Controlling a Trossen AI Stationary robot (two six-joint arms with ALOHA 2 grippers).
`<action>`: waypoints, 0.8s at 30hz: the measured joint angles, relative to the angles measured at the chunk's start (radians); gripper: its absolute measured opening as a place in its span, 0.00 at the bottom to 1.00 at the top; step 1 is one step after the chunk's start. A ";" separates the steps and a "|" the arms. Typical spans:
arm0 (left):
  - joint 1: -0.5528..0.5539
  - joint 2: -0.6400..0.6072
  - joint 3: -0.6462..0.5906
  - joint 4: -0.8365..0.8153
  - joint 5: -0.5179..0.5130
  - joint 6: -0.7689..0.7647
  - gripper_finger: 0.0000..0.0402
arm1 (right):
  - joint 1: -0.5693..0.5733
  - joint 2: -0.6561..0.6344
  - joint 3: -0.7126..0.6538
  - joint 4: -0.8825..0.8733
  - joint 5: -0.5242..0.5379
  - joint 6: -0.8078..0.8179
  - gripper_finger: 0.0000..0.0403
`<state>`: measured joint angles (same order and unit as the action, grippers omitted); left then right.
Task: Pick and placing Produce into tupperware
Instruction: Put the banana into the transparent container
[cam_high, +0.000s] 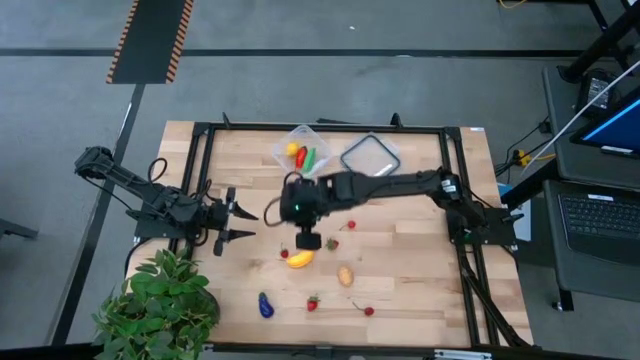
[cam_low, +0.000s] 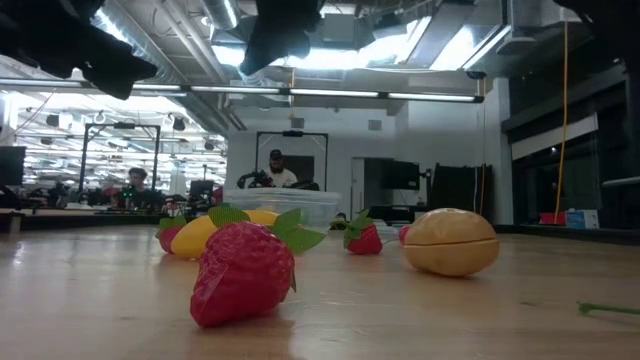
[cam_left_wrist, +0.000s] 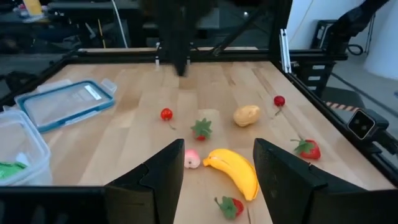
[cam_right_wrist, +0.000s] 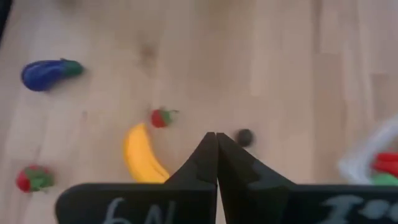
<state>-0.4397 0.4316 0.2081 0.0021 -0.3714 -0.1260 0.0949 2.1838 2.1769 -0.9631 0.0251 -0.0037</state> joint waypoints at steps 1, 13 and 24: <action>0.000 0.000 0.000 0.000 0.000 -0.006 0.46 | 0.012 -0.005 -0.031 0.034 0.000 0.010 0.00; -0.003 0.039 0.000 0.035 0.028 -0.077 0.46 | 0.106 -0.239 -0.731 0.870 0.001 0.061 0.01; 0.000 0.178 0.000 0.195 0.029 -0.050 0.46 | 0.065 -0.597 -1.251 1.326 0.002 -0.006 0.01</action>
<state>-0.4399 0.6095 0.2081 0.1969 -0.3419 -0.1757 0.1601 1.5864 0.9263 0.3629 0.0267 -0.0098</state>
